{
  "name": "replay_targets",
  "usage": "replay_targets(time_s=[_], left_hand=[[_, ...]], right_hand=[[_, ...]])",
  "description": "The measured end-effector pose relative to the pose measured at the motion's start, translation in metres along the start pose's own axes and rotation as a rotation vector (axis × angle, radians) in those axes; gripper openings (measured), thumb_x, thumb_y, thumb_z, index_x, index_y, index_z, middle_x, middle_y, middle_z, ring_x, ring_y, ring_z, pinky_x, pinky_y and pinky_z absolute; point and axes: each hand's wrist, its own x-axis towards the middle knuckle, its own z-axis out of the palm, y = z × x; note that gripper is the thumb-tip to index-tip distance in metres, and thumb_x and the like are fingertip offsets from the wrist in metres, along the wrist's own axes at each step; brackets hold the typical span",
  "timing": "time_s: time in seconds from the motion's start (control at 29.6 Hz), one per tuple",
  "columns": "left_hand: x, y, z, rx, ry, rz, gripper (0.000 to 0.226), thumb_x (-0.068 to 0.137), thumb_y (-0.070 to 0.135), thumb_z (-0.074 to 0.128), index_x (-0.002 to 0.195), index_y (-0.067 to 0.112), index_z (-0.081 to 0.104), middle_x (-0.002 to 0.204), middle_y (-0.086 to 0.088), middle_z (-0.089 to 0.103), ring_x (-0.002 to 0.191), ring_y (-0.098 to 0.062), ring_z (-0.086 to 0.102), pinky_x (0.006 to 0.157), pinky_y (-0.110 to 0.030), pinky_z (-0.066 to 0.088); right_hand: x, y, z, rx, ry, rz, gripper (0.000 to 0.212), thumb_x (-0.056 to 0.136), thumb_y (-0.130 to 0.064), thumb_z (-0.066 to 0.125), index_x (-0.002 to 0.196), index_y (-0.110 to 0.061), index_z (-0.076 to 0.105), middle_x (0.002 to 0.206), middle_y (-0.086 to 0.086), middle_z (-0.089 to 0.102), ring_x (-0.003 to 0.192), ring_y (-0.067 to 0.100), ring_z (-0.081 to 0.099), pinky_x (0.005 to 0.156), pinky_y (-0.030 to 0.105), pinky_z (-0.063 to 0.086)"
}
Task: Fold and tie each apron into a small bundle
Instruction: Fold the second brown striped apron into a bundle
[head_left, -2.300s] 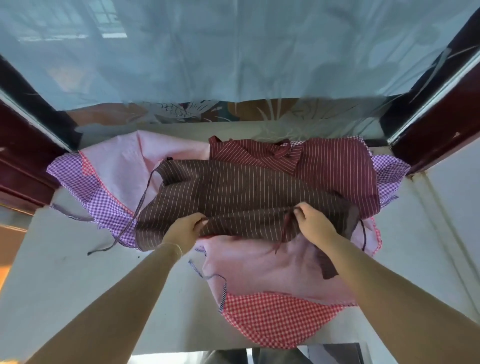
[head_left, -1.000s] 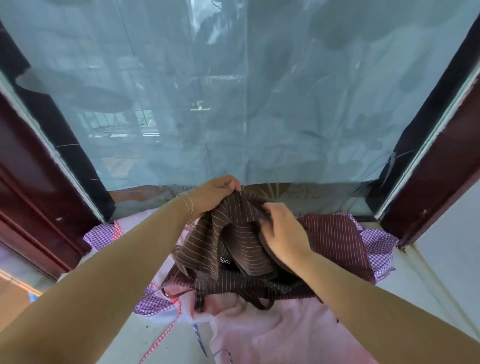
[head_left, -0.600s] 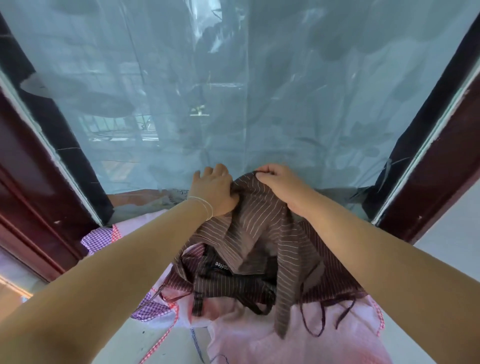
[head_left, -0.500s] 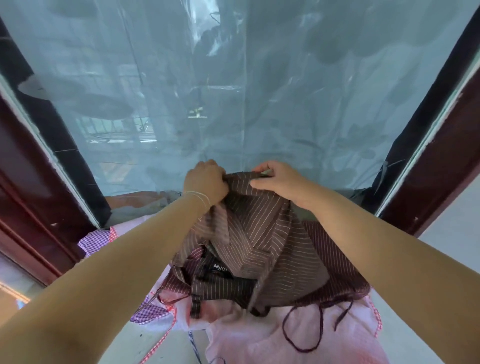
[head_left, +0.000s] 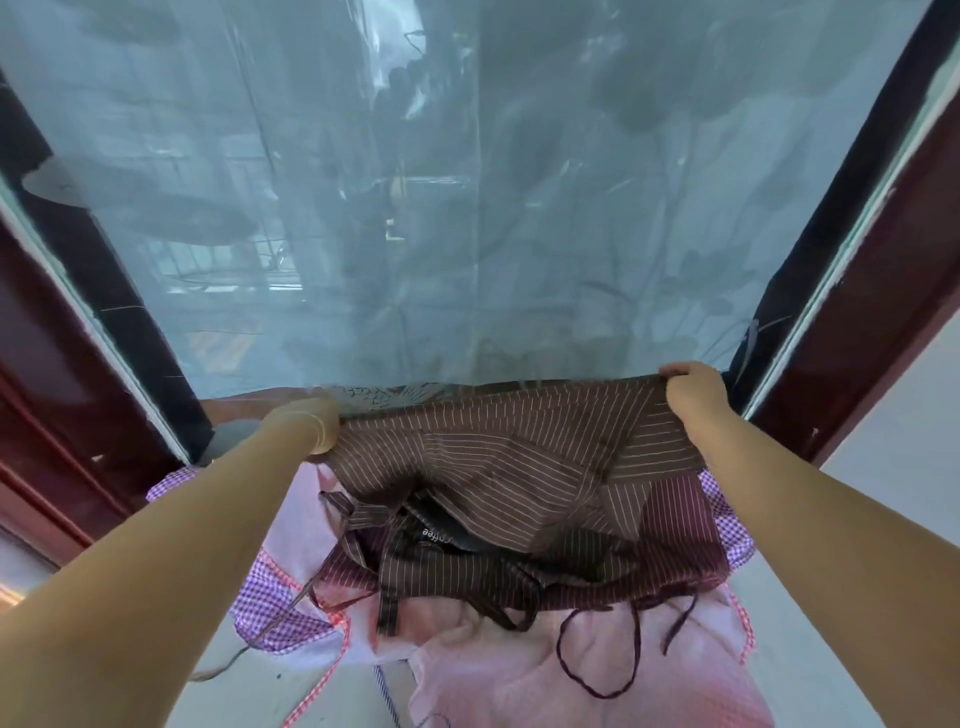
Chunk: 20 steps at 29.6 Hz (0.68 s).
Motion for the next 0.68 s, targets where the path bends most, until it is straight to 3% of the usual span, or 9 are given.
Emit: replay_targets(time_s=[0.07, 0.1, 0.2, 0.3, 0.41, 0.47, 0.54, 0.61, 0.68], left_hand=[[0.004, -0.008, 0.010, 0.085, 0.033, -0.064, 0.044, 0.094, 0.027, 0.055, 0.137, 0.025, 0.047, 0.106, 0.000, 0.065, 0.095, -0.020, 0.062, 0.081, -0.031, 0.053], [0.003, -0.011, 0.012, 0.137, 0.073, -0.097, 0.035, 0.092, 0.031, 0.057, 0.127, 0.028, 0.056, 0.102, 0.003, 0.066, 0.094, -0.018, 0.062, 0.081, -0.031, 0.052], [-0.001, -0.008, 0.011, 0.190, 0.183, -0.146, 0.020, 0.095, 0.024, 0.054, 0.111, 0.023, 0.064, 0.088, 0.005, 0.064, 0.085, -0.016, 0.062, 0.072, -0.026, 0.050], [-0.005, 0.001, 0.002, 0.179, 0.315, -0.074, 0.030, 0.098, 0.017, 0.042, 0.123, 0.022, 0.057, 0.092, -0.002, 0.063, 0.085, -0.022, 0.061, 0.068, -0.031, 0.048], [0.001, 0.016, -0.014, -0.134, 0.349, 0.096, 0.039, 0.094, 0.010, 0.043, 0.126, 0.030, 0.052, 0.102, -0.011, 0.067, 0.087, -0.029, 0.067, 0.075, -0.036, 0.055], [-0.009, 0.036, -0.025, -0.667, 0.236, 0.282, 0.033, 0.089, -0.002, 0.048, 0.098, 0.025, 0.064, 0.100, -0.017, 0.069, 0.077, -0.028, 0.067, 0.073, -0.038, 0.056], [-0.035, 0.065, -0.033, -0.981, 0.008, 0.458, 0.035, 0.091, -0.006, 0.045, 0.085, 0.021, 0.066, 0.106, -0.015, 0.068, 0.084, -0.021, 0.066, 0.082, -0.033, 0.055], [-0.065, 0.089, -0.035, -1.061, -0.288, 0.591, 0.021, 0.097, 0.008, 0.045, 0.099, 0.014, 0.065, 0.111, -0.008, 0.067, 0.099, -0.016, 0.065, 0.093, -0.029, 0.050], [-0.082, 0.102, -0.037, -1.038, -0.400, 0.636, 0.037, 0.095, 0.037, 0.048, 0.115, 0.009, 0.060, 0.112, -0.005, 0.066, 0.101, -0.016, 0.064, 0.092, -0.021, 0.049]], right_hand=[[0.001, 0.002, 0.005, 0.191, 0.012, 0.091, 0.036, 0.096, 0.000, 0.039, 0.116, -0.009, 0.066, 0.125, 0.017, 0.060, 0.102, 0.029, 0.058, 0.077, 0.030, 0.051], [-0.001, 0.002, 0.009, 0.173, -0.011, 0.075, 0.032, 0.098, -0.006, 0.042, 0.119, -0.008, 0.065, 0.127, 0.016, 0.060, 0.107, 0.030, 0.057, 0.087, 0.035, 0.051], [-0.015, -0.005, 0.017, -0.013, -0.172, -0.173, 0.025, 0.099, -0.015, 0.047, 0.114, -0.014, 0.067, 0.119, 0.009, 0.064, 0.111, 0.027, 0.058, 0.100, 0.040, 0.044], [-0.044, -0.031, 0.022, -0.276, -0.724, -0.330, 0.019, 0.095, -0.021, 0.057, 0.094, -0.028, 0.075, 0.107, -0.007, 0.069, 0.104, 0.014, 0.061, 0.094, 0.029, 0.044], [-0.083, -0.061, 0.032, -0.595, -1.267, -0.329, 0.016, 0.090, -0.032, 0.064, 0.101, -0.029, 0.075, 0.104, -0.010, 0.072, 0.099, 0.008, 0.066, 0.096, 0.028, 0.046], [-0.101, -0.075, 0.045, -0.758, -1.256, -0.534, 0.015, 0.088, -0.038, 0.065, 0.097, -0.029, 0.074, 0.098, -0.014, 0.072, 0.094, 0.006, 0.065, 0.095, 0.030, 0.046], [-0.111, -0.087, 0.058, -0.714, -1.096, -0.657, 0.012, 0.087, -0.034, 0.067, 0.089, -0.024, 0.072, 0.088, -0.010, 0.069, 0.081, 0.009, 0.062, 0.081, 0.029, 0.046], [-0.115, -0.094, 0.063, -0.612, -0.914, -0.728, 0.014, 0.087, -0.033, 0.067, 0.083, -0.019, 0.067, 0.079, -0.005, 0.064, 0.071, 0.012, 0.057, 0.068, 0.029, 0.043], [-0.111, -0.097, 0.061, -0.573, -0.738, -0.776, 0.026, 0.089, -0.039, 0.063, 0.085, -0.013, 0.066, 0.080, 0.003, 0.066, 0.068, 0.018, 0.059, 0.065, 0.033, 0.045]])
